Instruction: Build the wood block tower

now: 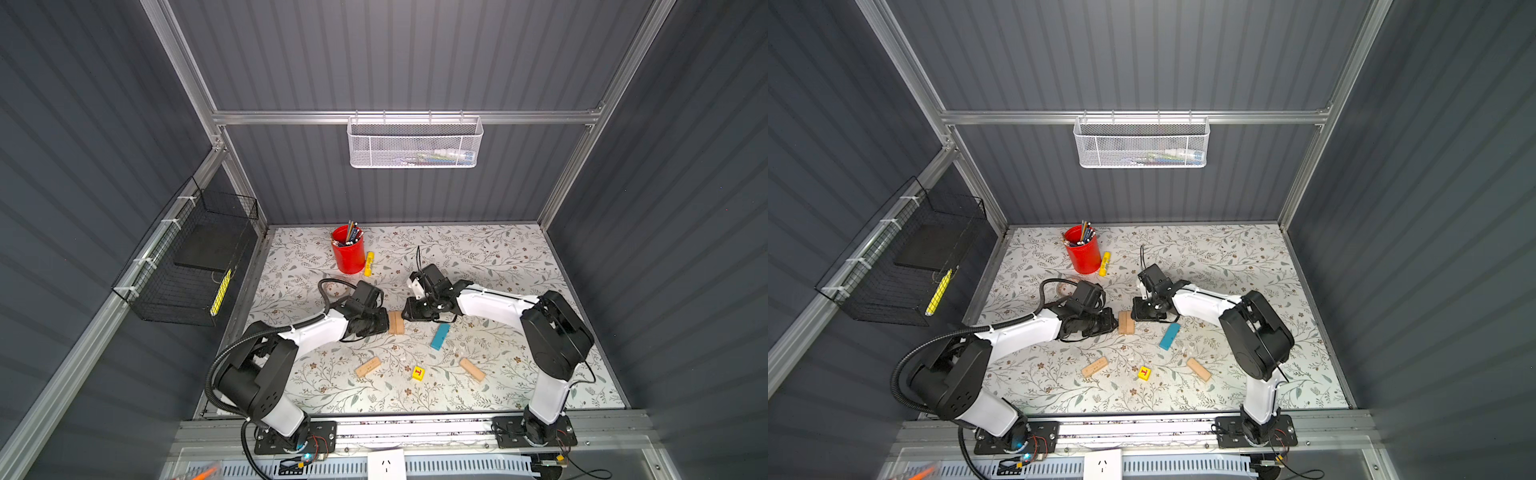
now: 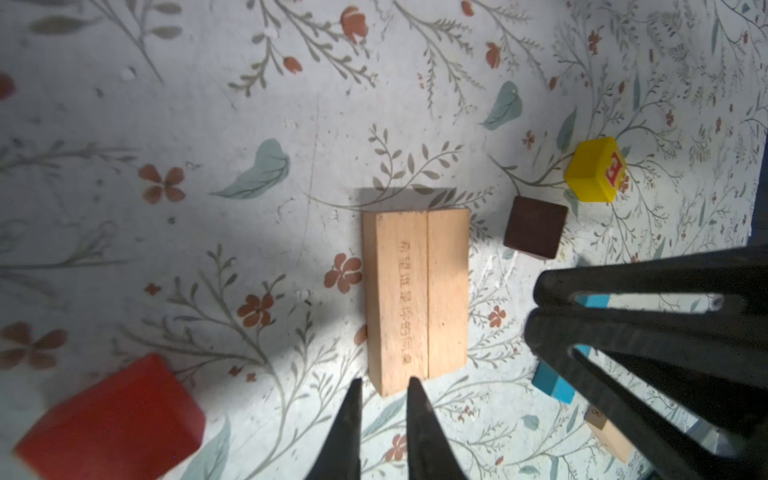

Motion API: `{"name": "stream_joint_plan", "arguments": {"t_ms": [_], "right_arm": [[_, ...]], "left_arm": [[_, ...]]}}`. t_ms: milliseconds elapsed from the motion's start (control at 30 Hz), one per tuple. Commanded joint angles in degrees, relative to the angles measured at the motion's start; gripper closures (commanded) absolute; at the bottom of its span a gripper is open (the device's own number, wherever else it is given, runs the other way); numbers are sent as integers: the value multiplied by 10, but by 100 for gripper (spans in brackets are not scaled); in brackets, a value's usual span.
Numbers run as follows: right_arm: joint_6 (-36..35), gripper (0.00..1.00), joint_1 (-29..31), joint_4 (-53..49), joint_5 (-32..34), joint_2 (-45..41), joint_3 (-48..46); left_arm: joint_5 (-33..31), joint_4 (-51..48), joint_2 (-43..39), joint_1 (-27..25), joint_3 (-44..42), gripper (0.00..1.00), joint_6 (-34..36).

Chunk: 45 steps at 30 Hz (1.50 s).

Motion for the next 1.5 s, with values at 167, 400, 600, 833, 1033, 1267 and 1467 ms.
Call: {"name": "stream_joint_plan", "arguments": {"t_ms": [167, 400, 600, 833, 1033, 1267, 1467], "right_arm": [[12, 55, 38, -43, 63, -98, -58], [31, 43, 74, -40, 101, -156, -114], [41, 35, 95, 22, 96, -179, -171], [51, 29, 103, 56, 93, -175, -182], [57, 22, 103, 57, 112, -193, -200], [62, 16, 103, 52, 134, -208, -209], [54, 12, 102, 52, 149, -216, -216]], "left_arm": [[-66, -158, -104, -22, -3, 62, 52], [-98, -246, -150, -46, -14, 50, 62], [-86, -254, -140, -54, -34, 39, 75], [-58, -231, -121, -56, -52, 33, 83], [-34, -225, -119, -68, -70, 30, 66], [-15, -216, -114, -85, -83, 26, 46], [-24, -208, -102, -111, -92, 26, 21]]}}
